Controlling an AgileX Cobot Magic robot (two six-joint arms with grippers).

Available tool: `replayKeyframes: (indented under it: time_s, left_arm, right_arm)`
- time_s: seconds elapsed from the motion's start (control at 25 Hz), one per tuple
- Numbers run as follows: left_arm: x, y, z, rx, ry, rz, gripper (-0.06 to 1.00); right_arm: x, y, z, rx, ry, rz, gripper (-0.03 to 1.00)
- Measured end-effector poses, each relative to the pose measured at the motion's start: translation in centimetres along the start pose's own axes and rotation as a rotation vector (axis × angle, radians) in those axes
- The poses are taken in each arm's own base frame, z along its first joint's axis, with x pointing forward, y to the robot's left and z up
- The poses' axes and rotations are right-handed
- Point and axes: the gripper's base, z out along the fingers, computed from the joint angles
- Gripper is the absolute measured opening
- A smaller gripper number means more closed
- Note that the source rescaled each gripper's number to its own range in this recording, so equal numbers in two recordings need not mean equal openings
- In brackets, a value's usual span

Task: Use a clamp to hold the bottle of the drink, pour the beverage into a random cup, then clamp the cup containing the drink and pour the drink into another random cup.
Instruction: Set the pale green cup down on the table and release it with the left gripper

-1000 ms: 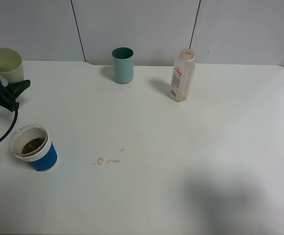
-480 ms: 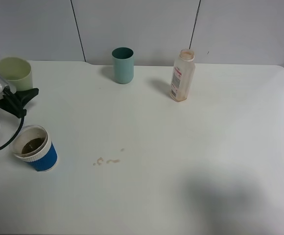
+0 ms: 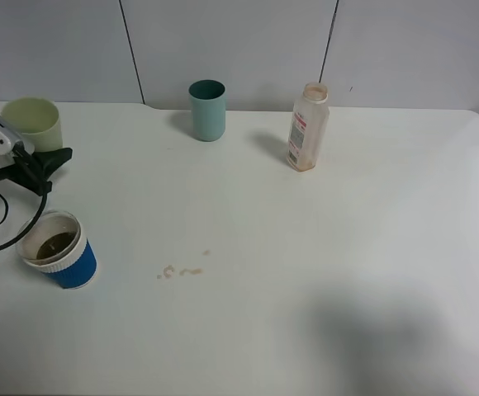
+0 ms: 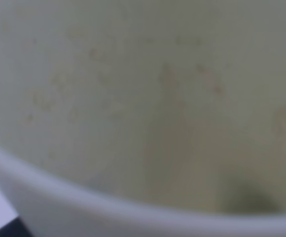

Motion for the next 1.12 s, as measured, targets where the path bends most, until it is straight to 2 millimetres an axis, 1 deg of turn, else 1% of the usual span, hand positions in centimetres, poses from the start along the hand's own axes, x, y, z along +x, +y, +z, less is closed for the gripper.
replayKeyframes:
  time_s: [0.16, 0.32, 0.52, 0.64, 0.92, 1.12]
  left_arm:
    - [0.0, 0.2, 2.1, 0.035, -0.028, -0.038, 0.01]
    - [-0.1, 0.1, 4.1, 0.072, -0.05, -0.071, 0.01]
    - [0.0, -0.3, 5.7, 0.088, -0.064, -0.106, 0.01]
    - [0.3, -0.3, 6.1, 0.09, -0.063, -0.126, 0.01]
    - [1.8, -0.8, 6.4, 0.092, -0.035, -0.173, 0.01]
    - [2.2, -1.0, 6.4, 0.093, -0.027, -0.184, 0.01]
  right_arm:
    - [0.0, 0.0, 0.0, 0.0, 0.0, 0.0, 1.0]
    - [0.0, 0.0, 0.0, 0.0, 0.0, 0.0, 1.0]
    - [0.0, 0.0, 0.0, 0.0, 0.0, 0.0, 1.0]
    - [0.0, 0.0, 0.0, 0.0, 0.0, 0.0, 1.0]
    - [0.0, 0.0, 0.0, 0.0, 0.0, 0.0, 1.0]
    - [0.0, 0.0, 0.0, 0.0, 0.0, 0.0, 1.0]
